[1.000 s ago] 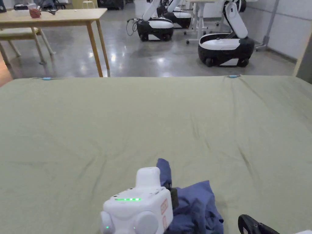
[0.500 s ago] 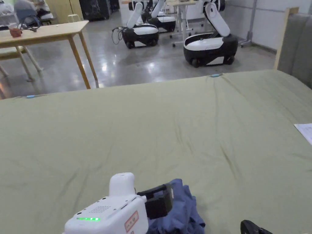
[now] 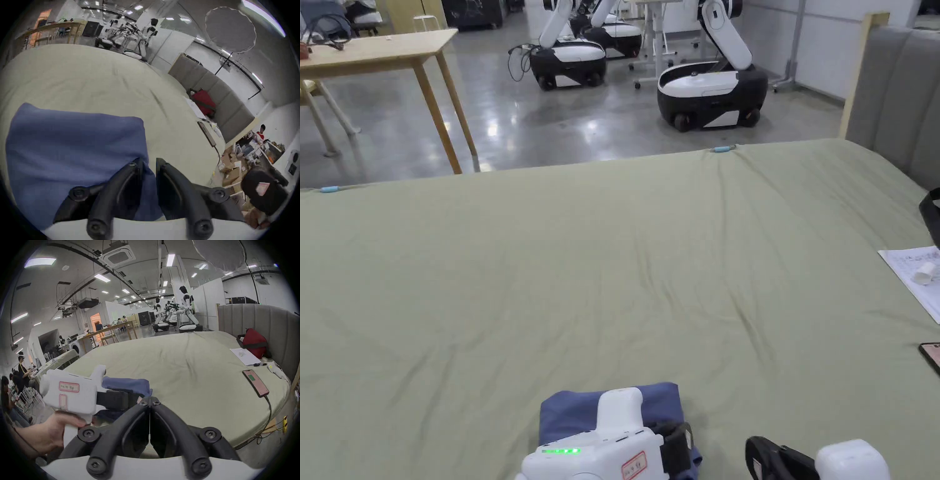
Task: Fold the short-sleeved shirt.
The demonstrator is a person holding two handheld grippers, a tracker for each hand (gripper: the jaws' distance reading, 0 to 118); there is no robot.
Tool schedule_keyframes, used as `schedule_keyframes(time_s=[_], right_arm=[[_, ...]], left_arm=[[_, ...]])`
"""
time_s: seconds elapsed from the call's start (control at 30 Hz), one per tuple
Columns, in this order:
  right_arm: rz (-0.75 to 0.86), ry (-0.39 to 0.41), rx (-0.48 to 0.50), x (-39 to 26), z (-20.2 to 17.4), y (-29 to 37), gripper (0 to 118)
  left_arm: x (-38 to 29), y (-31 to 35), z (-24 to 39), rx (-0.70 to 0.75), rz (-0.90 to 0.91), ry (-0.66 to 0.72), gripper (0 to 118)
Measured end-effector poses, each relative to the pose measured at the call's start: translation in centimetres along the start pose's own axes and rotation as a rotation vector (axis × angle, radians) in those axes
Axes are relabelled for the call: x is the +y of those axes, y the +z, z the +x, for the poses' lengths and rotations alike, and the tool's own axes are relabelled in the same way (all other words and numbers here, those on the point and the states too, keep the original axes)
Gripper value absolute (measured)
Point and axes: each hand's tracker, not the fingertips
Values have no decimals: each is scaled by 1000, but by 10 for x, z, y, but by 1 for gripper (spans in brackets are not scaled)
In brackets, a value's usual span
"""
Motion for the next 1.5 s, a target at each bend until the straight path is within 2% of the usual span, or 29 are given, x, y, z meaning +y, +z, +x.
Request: schedule_keyframes(time_s=[0.07,0.17,0.23,0.27,0.3,0.33,0.37,0.4,0.43,0.47,0.53,0.57,0.6,0.7,0.73,0.77,0.8,0.83,0.97,1.1,1.3,1.37,1.5], right_arm=[[-11,-19,30,5,-4,-19,1],[-36,-35,113,7,-17,-62,1],[-44,-60,227,3,-23,-91,1],[-52,-75,267,1,-24,-102,1],[-79,-98,317,-2,-23,-115,1],[-114,-125,375,-7,-21,-126,1],[-135,-131,391,-12,-18,-134,1],[-138,-106,328,-16,-18,-139,1],[-158,-65,238,-20,-17,-143,1],[-174,-58,208,-23,-14,-145,1],[-183,-146,229,-28,-3,-147,1],[-173,-169,231,-28,0,-146,1],[-167,-159,213,-27,2,-144,1],[-146,-164,196,-25,6,-140,1],[-134,-168,200,-23,5,-135,1],[-123,-166,203,-22,5,-132,1],[-116,-158,199,-21,4,-129,1],[-109,-148,195,-19,3,-125,1],[-99,-120,186,-11,-9,-112,1],[-84,-83,185,-3,-29,-99,1],[-78,-29,214,-1,-71,-90,1],[-77,-27,230,-4,-84,-91,1],[-106,-5,239,-8,-106,-99,1]], left_arm=[[0,27,-1,-7,59,-22,18],[0,83,-17,72,159,-94,18],[1,115,-44,102,180,-38,18],[1,127,-60,110,179,2,22],[0,137,-78,120,166,47,52],[-2,143,-94,139,151,92,89],[-6,147,-107,155,143,135,114],[-7,151,-120,148,172,165,118],[-7,153,-130,136,197,205,118],[-7,148,-138,113,168,255,118],[-6,126,-152,-2,122,351,118],[-6,113,-155,-76,94,384,118],[-6,98,-156,-124,62,411,118],[-5,60,-142,-112,51,374,118],[-1,55,-134,-92,80,332,113],[5,52,-129,-84,65,354,87],[8,48,-125,-92,59,367,33],[11,45,-121,1,34,388,30],[20,67,-127,-20,15,358,29],[30,131,-158,35,58,285,29],[48,245,-274,193,53,216,29],[56,286,-307,191,71,243,29],[69,351,-379,251,65,209,29]])
